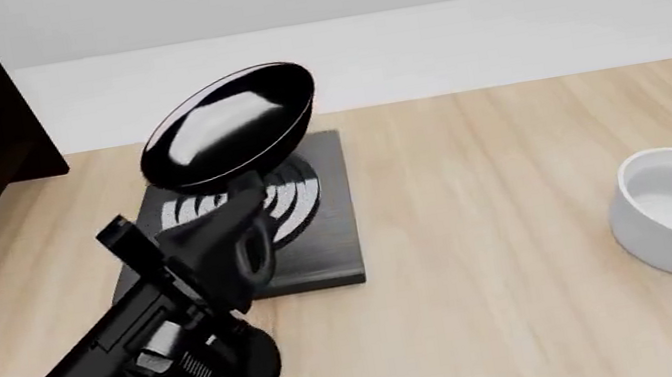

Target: Put the frying pan under the cabinet shelf.

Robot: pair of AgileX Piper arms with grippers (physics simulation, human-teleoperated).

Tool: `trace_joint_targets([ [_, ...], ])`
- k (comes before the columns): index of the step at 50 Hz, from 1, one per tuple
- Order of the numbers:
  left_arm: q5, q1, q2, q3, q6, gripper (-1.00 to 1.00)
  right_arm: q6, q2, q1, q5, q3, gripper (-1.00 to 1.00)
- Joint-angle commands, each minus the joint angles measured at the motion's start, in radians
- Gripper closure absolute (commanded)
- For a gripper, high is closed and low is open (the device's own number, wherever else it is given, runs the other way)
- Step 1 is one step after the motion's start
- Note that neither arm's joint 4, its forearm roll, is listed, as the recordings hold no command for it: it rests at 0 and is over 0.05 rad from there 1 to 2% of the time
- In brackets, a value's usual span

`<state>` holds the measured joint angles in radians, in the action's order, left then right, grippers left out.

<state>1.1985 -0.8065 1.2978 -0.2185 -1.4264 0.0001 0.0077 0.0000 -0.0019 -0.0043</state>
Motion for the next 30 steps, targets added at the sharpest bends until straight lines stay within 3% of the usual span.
trace_joint_targets([
  [1,0.021,0.049,-0.059,0.031,-0.001,1.00,0.000,0.000,0.000,0.000,0.000,-1.00],
  [30,0.021,0.210,-0.136,0.108,0.055,1.00,0.000,0.000,0.000,0.000,0.000,-1.00],
])
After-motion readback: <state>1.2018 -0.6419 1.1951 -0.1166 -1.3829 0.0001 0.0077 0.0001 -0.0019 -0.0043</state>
